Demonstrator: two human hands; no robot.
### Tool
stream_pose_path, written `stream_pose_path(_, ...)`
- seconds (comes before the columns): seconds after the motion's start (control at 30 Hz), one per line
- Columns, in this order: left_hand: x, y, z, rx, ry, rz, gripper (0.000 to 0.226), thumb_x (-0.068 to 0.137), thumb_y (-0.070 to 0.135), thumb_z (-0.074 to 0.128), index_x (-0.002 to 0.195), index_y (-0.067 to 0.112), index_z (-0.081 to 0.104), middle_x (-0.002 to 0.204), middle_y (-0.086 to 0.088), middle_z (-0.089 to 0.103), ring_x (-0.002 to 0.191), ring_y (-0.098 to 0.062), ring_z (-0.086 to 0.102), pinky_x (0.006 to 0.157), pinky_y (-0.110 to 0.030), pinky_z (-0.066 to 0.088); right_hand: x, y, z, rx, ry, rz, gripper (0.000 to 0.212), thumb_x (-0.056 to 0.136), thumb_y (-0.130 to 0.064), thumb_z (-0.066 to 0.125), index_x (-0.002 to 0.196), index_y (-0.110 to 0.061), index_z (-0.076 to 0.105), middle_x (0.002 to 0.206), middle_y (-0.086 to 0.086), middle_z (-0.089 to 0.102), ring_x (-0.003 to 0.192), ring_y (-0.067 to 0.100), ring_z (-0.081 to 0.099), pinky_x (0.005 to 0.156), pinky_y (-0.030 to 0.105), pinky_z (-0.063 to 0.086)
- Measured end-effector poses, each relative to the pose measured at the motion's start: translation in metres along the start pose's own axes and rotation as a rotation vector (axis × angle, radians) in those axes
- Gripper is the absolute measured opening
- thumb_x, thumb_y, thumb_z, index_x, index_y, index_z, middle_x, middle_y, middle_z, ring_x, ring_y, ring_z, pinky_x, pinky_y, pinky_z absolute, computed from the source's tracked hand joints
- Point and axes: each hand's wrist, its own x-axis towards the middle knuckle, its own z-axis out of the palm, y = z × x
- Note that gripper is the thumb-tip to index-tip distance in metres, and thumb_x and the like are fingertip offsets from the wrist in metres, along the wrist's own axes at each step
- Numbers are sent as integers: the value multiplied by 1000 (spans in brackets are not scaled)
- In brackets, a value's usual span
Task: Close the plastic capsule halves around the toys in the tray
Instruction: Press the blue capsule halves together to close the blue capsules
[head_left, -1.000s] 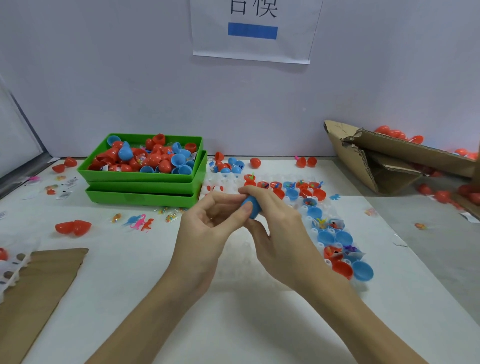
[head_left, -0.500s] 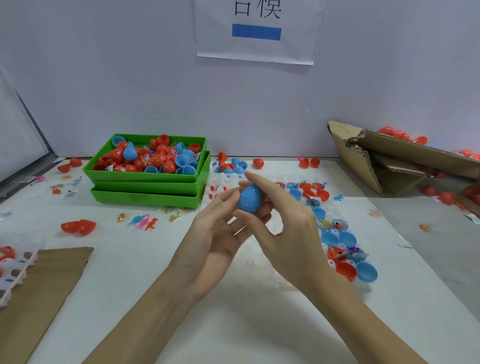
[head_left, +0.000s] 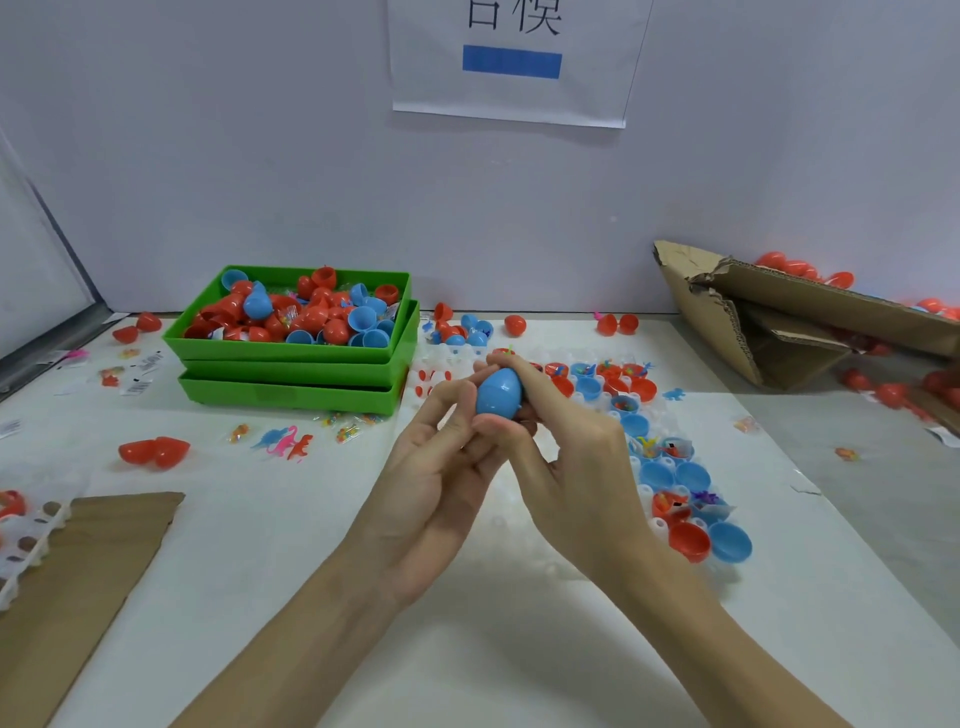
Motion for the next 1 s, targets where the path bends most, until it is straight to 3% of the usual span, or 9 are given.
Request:
stream_pose_path(0.13, 2, -5, -1, 22, 41, 70, 29, 94, 20, 60, 116, 4, 71, 126, -17, 73, 107, -27, 76, 86, -26, 60, -1, 0, 4, 28, -7, 20, 38, 101, -36, 56, 130, -12, 60, 100, -6, 66, 88, 15, 62, 73, 20, 53)
stream_pose_path(0.2, 3, -4, -3, 60, 37, 88, 29, 94, 21, 62, 116, 4, 71, 125, -17, 73, 105, -27, 76, 86, -27, 61, 0, 1, 3, 31, 0, 33, 43, 101, -41, 54, 132, -13, 60, 98, -3, 70, 88, 16, 63, 72, 19, 53)
stream_pose_path(0.33, 4, 4, -9, 415, 20, 165, 39, 101, 34, 59, 126, 6, 65, 124, -18, 72, 109, -37, 73, 98, -40, 59, 1, 5, -2, -70, -43, 54, 51, 95, -37, 68, 138, -11, 60, 111, -10, 71, 100, -14, 59, 85, 0, 43)
stream_pose_path(0.47, 6, 5, -13, 658, 58, 195, 32, 94, 42, 69, 119, 21, 72, 115, -8, 74, 98, -30, 75, 90, -38, 61, -2, 6, 2, -143, -141, 94, 58, 92, -31, 75, 143, -25, 47, 126, -10, 69, 115, 3, 62, 94, 12, 49)
stream_pose_path(0.53, 7, 7, -13, 603, 81, 176, 31, 94, 34, 72, 118, 14, 73, 107, -10, 76, 93, -26, 74, 85, -30, 60, -3, 6, 3, -151, -153, 57, 51, 93, -30, 75, 136, -24, 49, 121, -9, 69, 108, 8, 65, 92, 20, 54)
stream_pose_path(0.63, 8, 12, -14, 377, 81, 67, 42, 99, 32, 59, 118, -3, 71, 97, -21, 74, 87, -28, 73, 83, -29, 61, -1, 5, 2, -143, -149, 44, 54, 94, -44, 64, 141, -18, 54, 130, -5, 67, 116, 7, 61, 99, 10, 46)
stream_pose_path(0.73, 7, 10, -16, 400, 39, 14, 44, 109, 32, 47, 111, -1, 76, 93, -24, 73, 86, -27, 74, 82, -30, 61, -2, 1, 3, -67, -158, 45, 58, 95, -40, 64, 145, -14, 53, 135, -3, 65, 117, 7, 62, 98, 11, 48)
stream_pose_path(0.87, 7, 10, -15, 353, 18, -8, 47, 110, 37, 44, 104, 11, 82, 105, -21, 76, 94, -24, 76, 84, -31, 61, -2, 0, 3, -36, -164, 59, 50, 97, -30, 63, 142, -10, 56, 126, 2, 69, 107, 10, 67, 91, 7, 49)
stream_pose_path(1.0, 7, 11, -15, 409, -49, 14, 45, 103, 38, 58, 122, -1, 71, 112, -21, 72, 105, -28, 72, 94, -34, 58, 0, 1, -3, -91, -182, 38, 36, 99, -26, 63, 131, -10, 62, 108, 1, 73, 90, 15, 68, 82, 22, 55)
